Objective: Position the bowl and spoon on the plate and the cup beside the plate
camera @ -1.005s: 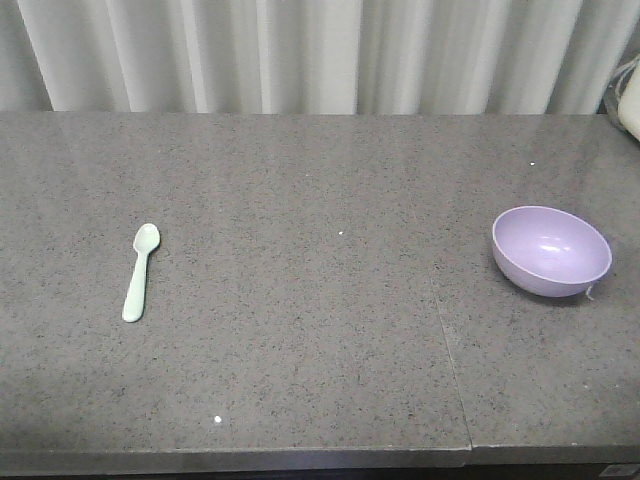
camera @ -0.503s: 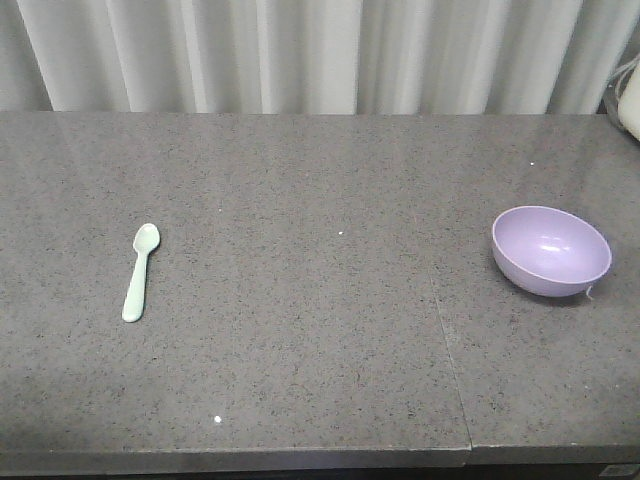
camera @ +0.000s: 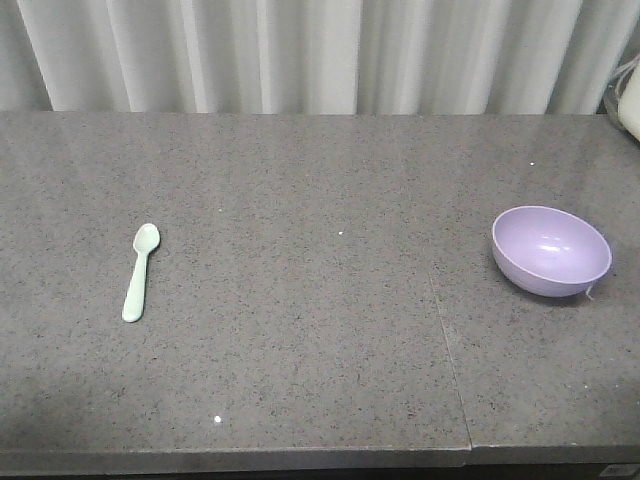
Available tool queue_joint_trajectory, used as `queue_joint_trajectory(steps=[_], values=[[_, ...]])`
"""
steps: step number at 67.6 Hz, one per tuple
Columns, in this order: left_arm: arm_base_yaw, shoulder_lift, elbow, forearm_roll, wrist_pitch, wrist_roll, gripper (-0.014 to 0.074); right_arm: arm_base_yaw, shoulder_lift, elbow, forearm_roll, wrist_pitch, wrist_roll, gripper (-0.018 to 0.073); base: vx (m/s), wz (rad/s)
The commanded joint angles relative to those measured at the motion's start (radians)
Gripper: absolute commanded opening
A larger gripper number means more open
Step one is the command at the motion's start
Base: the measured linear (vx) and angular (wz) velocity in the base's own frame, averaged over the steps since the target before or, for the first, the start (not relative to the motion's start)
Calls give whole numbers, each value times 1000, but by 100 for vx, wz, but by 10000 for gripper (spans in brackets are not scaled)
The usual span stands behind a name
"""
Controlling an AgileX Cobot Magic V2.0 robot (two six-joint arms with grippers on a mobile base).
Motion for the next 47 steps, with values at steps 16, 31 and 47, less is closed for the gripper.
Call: queue_joint_trajectory(steps=[16, 31, 47], values=[[-1, 57, -52, -46, -14, -5, 553, -6, -5, -29, -13, -55, -8, 472, 0, 0], [-1, 224, -139, -51, 4, -33, 551, -6, -5, -29, -12, -55, -8, 472, 0, 0], [-1, 426, -257, -64, 30, -37, 551, -6, -5, -29, -12, -58, -8, 472, 0, 0]])
